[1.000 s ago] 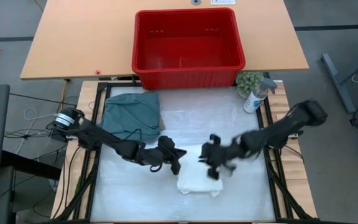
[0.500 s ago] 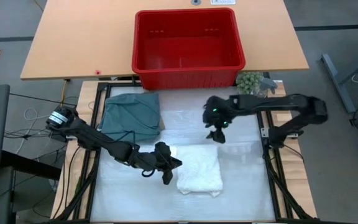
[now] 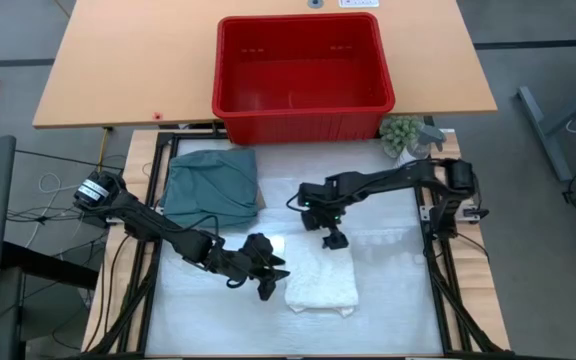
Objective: Fold Laundry from Bin
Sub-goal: Stack the folded white shirt on top of the folded blue pants
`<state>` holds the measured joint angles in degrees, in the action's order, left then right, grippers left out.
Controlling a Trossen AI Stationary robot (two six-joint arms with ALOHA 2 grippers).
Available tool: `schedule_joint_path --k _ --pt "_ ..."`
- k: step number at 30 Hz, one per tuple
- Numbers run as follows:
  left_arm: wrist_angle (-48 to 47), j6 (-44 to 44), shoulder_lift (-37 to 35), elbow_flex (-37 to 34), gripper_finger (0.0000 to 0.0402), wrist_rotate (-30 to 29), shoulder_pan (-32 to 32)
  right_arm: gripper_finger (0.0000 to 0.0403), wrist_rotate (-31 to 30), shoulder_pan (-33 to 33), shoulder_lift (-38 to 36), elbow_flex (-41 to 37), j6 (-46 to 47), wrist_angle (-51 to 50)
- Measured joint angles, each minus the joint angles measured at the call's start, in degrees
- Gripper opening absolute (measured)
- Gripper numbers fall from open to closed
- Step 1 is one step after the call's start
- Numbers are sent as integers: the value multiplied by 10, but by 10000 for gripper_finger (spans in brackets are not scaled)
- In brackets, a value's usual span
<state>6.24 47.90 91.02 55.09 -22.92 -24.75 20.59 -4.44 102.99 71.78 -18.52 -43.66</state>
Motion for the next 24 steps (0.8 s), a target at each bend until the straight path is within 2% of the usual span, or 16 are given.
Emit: schedule_joint_path --k 6,9,14,20,24 --pt "-25 30 0 0 203 -16 0 370 14 -11 59 2 21 -3" --pt "-30 32 0 0 208 -21 0 370 41 -13 90 5 36 1" --pt "-49 32 0 0 208 -24 0 352 35 4 134 6 51 12" --pt "-78 37 0 0 208 -19 0 257 46 6 147 5 50 46" --pt "-88 37 0 0 208 -19 0 151 49 1 148 3 48 56"
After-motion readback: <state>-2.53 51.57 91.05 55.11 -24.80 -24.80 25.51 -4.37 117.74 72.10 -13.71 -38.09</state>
